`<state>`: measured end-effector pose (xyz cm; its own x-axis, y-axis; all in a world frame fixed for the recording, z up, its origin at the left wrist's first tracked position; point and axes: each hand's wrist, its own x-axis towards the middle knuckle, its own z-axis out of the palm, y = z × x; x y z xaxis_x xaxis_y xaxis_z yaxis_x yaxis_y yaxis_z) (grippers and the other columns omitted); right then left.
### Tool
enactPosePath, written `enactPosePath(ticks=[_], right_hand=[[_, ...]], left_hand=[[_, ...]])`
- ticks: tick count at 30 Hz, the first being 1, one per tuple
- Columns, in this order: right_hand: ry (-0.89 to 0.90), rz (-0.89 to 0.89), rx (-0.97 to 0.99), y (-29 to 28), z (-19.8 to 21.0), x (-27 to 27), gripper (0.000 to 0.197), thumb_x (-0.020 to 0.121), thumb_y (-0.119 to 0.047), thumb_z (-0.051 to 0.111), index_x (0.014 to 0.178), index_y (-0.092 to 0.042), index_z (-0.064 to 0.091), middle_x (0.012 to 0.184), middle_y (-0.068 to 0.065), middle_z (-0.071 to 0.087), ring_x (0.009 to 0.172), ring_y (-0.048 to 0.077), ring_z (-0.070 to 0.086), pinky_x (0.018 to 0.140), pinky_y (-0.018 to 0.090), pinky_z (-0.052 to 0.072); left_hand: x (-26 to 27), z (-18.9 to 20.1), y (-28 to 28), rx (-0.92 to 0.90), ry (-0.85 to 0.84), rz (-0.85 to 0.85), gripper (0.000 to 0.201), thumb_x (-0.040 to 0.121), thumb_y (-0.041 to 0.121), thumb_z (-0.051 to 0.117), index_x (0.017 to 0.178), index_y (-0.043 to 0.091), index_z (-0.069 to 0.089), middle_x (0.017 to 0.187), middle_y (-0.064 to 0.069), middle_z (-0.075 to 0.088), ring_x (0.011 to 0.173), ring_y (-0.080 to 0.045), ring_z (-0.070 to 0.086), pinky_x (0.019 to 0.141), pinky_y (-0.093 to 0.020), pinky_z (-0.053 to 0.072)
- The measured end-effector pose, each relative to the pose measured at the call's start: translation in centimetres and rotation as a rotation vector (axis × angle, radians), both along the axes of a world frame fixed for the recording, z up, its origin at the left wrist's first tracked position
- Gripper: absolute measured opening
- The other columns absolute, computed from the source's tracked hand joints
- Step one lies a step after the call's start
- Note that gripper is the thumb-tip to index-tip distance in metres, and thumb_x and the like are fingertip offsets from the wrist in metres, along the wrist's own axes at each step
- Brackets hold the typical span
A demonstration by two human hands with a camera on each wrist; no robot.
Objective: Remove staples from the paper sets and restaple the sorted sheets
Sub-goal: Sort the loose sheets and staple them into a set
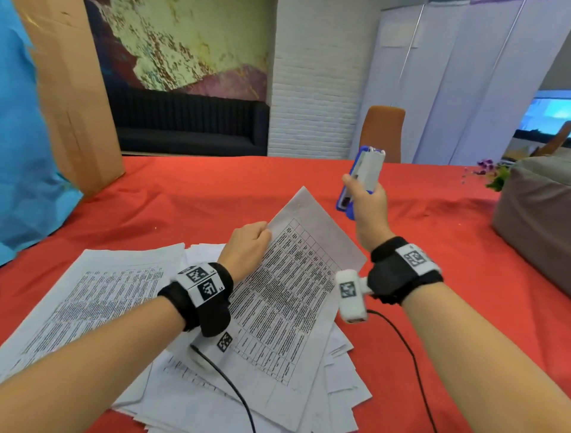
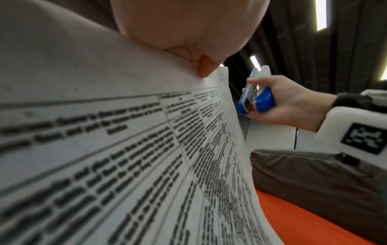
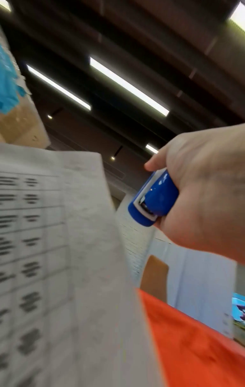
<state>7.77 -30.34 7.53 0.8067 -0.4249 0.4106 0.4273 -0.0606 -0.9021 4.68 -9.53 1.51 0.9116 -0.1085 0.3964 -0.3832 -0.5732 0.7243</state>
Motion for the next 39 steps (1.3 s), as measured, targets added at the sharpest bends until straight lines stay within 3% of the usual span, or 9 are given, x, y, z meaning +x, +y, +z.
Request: enactPosePath(ticks=[6, 16, 21, 24, 26, 29, 31, 34, 39], right_hand=[[-0.007, 0.063, -0.187, 4.8, -1.5, 0.7, 0.019, 0.083, -0.041, 0.063, 0.073, -0.027, 0.056, 0.068, -0.011, 0.056, 0.064, 0.009, 0.052, 0.065, 0.030, 0.044], [-0.015, 0.024, -0.285, 6.0, -0.5, 1.4, 0.052, 0.092, -0.041, 0.056, 0.049, -0.023, 0.031, 0.043, -0.014, 0.032, 0.043, 0.007, 0.031, 0.048, 0.026, 0.029], [0.032, 0.113, -0.079, 5.9, 0.4, 1.5, 0.031, 0.089, -0.043, 0.058, 0.067, -0.021, 0.052, 0.063, -0.006, 0.051, 0.056, 0.011, 0.047, 0.057, 0.027, 0.041], [0.049, -0.026, 0.033, 3.7, 1.5, 2.6, 0.027, 0.083, -0.046, 0.059, 0.077, -0.019, 0.057, 0.069, -0.004, 0.056, 0.061, 0.015, 0.052, 0.059, 0.028, 0.043], [0.235, -0.090, -0.185, 1.2, 1.0, 3.6, 0.040, 0.078, -0.049, 0.059, 0.095, -0.013, 0.063, 0.085, 0.004, 0.061, 0.080, 0.023, 0.058, 0.071, 0.032, 0.043], [0.745, -0.126, -0.778, -4.4, -3.4, 4.2, 0.058, 0.088, -0.046, 0.057, 0.118, 0.005, 0.059, 0.113, 0.021, 0.064, 0.107, 0.033, 0.060, 0.079, 0.032, 0.041], [0.949, -0.155, -0.958, -7.7, -7.0, 3.6, 0.060, 0.090, -0.048, 0.053, 0.120, 0.004, 0.059, 0.119, 0.022, 0.063, 0.110, 0.034, 0.061, 0.076, 0.030, 0.041], [1.074, -0.157, -1.125, -9.9, -10.2, 2.6, 0.060, 0.094, -0.049, 0.049, 0.125, 0.002, 0.057, 0.126, 0.019, 0.060, 0.116, 0.031, 0.058, 0.084, 0.028, 0.043], [0.980, -0.187, -1.312, -9.8, -10.4, 2.5, 0.053, 0.089, -0.043, 0.056, 0.123, -0.003, 0.056, 0.129, 0.019, 0.055, 0.120, 0.035, 0.051, 0.093, 0.033, 0.042]], left_hand=[[-0.1, 0.1, -0.3, 0.052, -0.039, -0.021, 0.031, 0.094, 0.019, 0.036, 0.063, 0.017, 0.029, 0.060, 0.000, 0.034, 0.056, -0.017, 0.031, 0.056, -0.031, 0.024], [-0.8, -0.1, -0.1, 0.056, -0.082, -0.070, 0.035, 0.097, 0.021, 0.037, 0.064, 0.019, 0.029, 0.055, 0.003, 0.033, 0.050, -0.015, 0.028, 0.051, -0.030, 0.024], [-0.5, 0.3, 1.0, 0.157, -0.017, -0.012, 0.028, 0.101, 0.019, 0.034, 0.075, 0.014, 0.041, 0.062, 0.002, 0.043, 0.052, -0.014, 0.036, 0.047, -0.026, 0.026], [0.9, 1.4, 3.8, 0.151, 0.033, 0.111, 0.020, 0.101, 0.015, 0.038, 0.084, 0.011, 0.049, 0.074, -0.001, 0.050, 0.065, -0.018, 0.044, 0.055, -0.028, 0.032], [2.2, 2.5, 7.2, 0.172, 0.073, 0.192, 0.021, 0.099, 0.012, 0.041, 0.081, 0.009, 0.052, 0.080, -0.007, 0.052, 0.077, -0.022, 0.048, 0.065, -0.030, 0.032], [3.0, 3.4, 13.6, 0.231, 0.199, 0.292, 0.034, 0.095, 0.006, 0.045, 0.061, 0.006, 0.045, 0.068, -0.013, 0.046, 0.077, -0.027, 0.044, 0.066, -0.037, 0.033], [3.3, 3.2, 18.2, 0.315, 0.270, 0.404, 0.024, 0.095, 0.005, 0.047, 0.078, -0.008, 0.058, 0.085, -0.027, 0.057, 0.090, -0.038, 0.053, 0.081, -0.040, 0.040], [3.1, 2.2, 24.1, 0.437, 0.373, 0.572, 0.023, 0.093, 0.003, 0.048, 0.106, -0.014, 0.059, 0.118, -0.033, 0.056, 0.111, -0.041, 0.052, 0.094, -0.039, 0.039], [3.0, -0.4, 28.4, 0.582, 0.371, 0.728, 0.031, 0.088, -0.003, 0.049, 0.118, -0.003, 0.057, 0.118, -0.032, 0.057, 0.110, -0.044, 0.054, 0.093, -0.046, 0.043]])
